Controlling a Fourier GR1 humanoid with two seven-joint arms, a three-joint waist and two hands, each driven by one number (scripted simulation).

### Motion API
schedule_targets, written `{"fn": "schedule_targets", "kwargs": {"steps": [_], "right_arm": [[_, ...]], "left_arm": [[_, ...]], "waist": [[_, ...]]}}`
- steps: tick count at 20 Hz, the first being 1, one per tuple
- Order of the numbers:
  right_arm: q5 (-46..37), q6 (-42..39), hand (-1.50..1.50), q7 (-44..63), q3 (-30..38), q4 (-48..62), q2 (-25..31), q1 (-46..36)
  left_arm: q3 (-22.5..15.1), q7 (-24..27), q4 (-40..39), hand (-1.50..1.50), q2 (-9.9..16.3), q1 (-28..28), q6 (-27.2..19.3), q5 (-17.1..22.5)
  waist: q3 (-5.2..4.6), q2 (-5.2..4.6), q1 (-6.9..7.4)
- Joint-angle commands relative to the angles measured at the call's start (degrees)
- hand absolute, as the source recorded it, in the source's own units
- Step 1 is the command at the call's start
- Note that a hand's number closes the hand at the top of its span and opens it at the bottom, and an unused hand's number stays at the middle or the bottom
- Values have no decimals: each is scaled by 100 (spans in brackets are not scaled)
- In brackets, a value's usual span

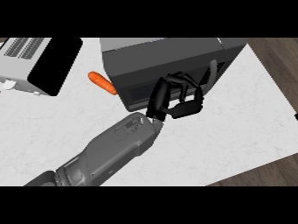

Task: Pick up the milk, place it into the microwave and close the microwave

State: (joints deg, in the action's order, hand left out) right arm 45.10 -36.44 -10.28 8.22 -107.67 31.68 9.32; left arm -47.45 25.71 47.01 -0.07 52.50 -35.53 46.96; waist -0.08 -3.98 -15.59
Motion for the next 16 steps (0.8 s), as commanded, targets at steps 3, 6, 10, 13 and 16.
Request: {"fn": "schedule_targets", "kwargs": {"steps": [3, 6, 10, 13, 16], "right_arm": [[175, -138, -150, 58, -71, -83, 73, -2], [242, -149, -150, 80, -59, -188, 133, -93], [307, -252, -150, 109, -126, -260, 159, -5], [347, -241, -150, 169, -124, -349, 236, -44], [442, -255, -150, 162, -108, -380, 242, -25]], "left_arm": [[465, 226, -628, 150, 7, 350, -170, 239], [425, 333, -644, 150, 7, 310, -147, 347], [384, 415, -721, 150, 7, 403, -235, 418], [333, 543, -727, 150, 7, 333, -256, 491], [349, 593, -750, 150, 7, 348, -247, 581]], "waist": [[-4, -102, -29], [-13, -108, 10], [1, -87, -53], [-11, -120, -79], [-6, -135, -129]]}}
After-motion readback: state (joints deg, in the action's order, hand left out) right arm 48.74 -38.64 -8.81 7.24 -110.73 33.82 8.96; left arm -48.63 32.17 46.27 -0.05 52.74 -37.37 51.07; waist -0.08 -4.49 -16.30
